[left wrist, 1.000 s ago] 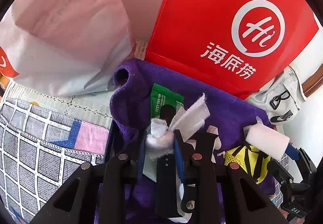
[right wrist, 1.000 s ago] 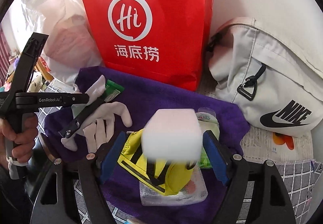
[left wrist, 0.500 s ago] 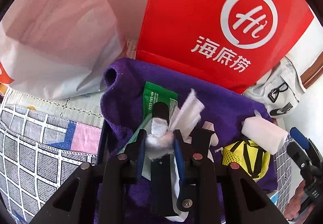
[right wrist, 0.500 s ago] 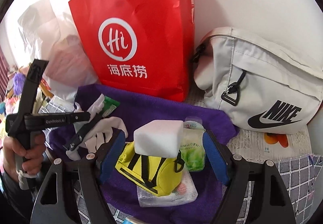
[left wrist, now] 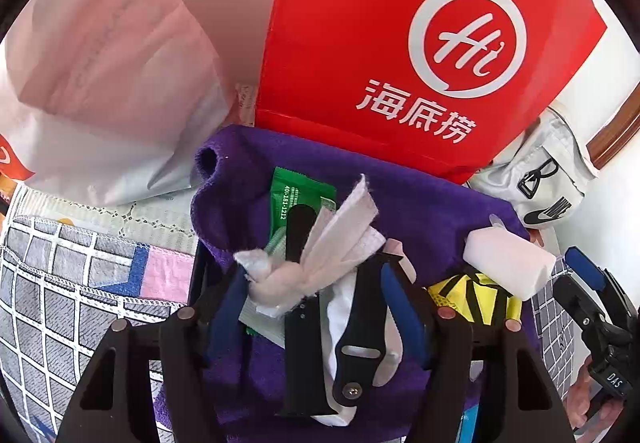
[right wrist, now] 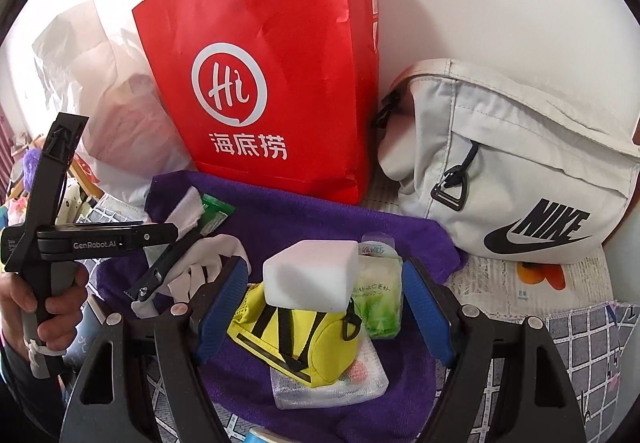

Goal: Organize soft objects

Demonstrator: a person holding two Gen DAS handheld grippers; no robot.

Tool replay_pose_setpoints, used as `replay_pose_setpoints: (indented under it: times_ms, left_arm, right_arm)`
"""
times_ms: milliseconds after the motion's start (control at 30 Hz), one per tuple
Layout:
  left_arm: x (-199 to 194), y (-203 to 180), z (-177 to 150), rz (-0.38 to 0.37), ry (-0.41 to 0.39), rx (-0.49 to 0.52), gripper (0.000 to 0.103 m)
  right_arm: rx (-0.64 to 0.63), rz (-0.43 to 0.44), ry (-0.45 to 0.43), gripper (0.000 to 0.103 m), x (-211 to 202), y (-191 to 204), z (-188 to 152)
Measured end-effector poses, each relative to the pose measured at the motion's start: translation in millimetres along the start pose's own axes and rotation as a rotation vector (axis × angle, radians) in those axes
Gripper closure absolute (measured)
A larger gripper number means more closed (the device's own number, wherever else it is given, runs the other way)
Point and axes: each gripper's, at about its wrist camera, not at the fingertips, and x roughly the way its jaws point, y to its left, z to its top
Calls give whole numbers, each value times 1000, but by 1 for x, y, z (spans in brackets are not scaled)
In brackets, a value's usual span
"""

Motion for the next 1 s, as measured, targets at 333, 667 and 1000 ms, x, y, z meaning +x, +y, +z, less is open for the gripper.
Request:
replay_pose_setpoints:
  times_ms: [333,667,1000]
  left_arm:
    - [-6,-6,-1,-11,25,13,35]
    - [-27,-31,-8,26,28,75,28]
    - [-93,-49,-52,59,1,112,22]
  right_arm:
    - [85,-23,36,11,10,-13,0]
    - [39,-94,47,6,-2,-5,-7]
    - [60,-159,18,0,-69,16,-33]
